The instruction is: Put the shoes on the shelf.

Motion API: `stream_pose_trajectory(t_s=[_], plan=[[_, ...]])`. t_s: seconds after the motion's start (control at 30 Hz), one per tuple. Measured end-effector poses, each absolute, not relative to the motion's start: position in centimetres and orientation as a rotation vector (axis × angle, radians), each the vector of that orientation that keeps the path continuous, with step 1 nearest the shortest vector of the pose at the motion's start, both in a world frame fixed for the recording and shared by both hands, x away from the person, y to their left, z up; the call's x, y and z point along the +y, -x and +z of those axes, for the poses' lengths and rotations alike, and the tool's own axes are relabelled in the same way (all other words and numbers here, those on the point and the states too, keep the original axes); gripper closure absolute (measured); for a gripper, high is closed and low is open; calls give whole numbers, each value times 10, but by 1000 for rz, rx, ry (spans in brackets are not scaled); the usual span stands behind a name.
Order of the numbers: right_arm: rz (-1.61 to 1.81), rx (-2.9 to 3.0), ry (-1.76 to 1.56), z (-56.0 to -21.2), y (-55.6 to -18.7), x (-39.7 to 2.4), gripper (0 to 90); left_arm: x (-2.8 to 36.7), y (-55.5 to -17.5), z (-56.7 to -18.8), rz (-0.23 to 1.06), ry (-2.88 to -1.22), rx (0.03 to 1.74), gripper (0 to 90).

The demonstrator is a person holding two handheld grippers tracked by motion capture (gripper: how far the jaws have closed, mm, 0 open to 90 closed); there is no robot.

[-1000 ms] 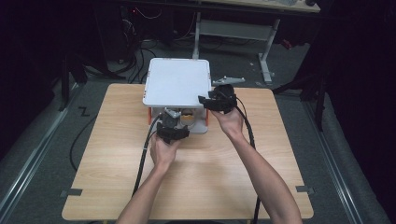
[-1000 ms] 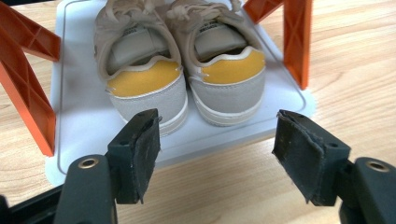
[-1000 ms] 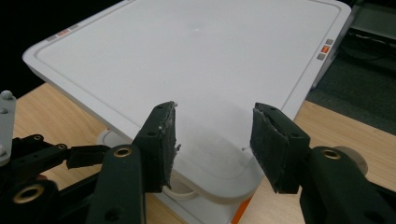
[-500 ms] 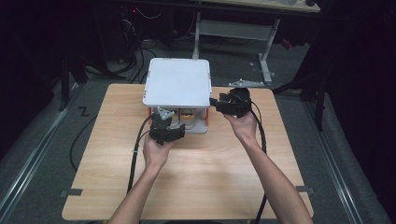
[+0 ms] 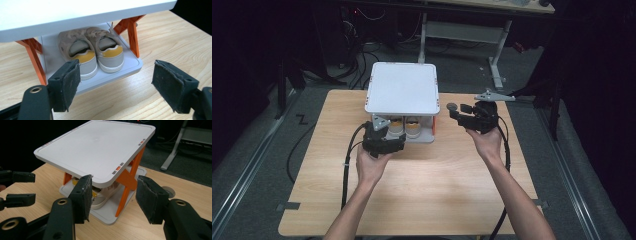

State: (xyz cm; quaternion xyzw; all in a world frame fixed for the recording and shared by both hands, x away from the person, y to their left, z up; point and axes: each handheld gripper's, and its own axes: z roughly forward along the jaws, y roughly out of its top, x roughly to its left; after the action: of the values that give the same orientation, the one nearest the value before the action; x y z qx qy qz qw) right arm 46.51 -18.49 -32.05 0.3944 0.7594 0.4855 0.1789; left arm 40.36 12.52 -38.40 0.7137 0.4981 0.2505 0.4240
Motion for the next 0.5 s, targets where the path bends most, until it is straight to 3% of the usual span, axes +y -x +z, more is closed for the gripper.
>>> stream_pose_trajectory(t_s=[0.5], plan=[[1432, 2113, -1109, -325, -439, -220, 466, 138, -384, -372, 643, -1814, 1178, 221]])
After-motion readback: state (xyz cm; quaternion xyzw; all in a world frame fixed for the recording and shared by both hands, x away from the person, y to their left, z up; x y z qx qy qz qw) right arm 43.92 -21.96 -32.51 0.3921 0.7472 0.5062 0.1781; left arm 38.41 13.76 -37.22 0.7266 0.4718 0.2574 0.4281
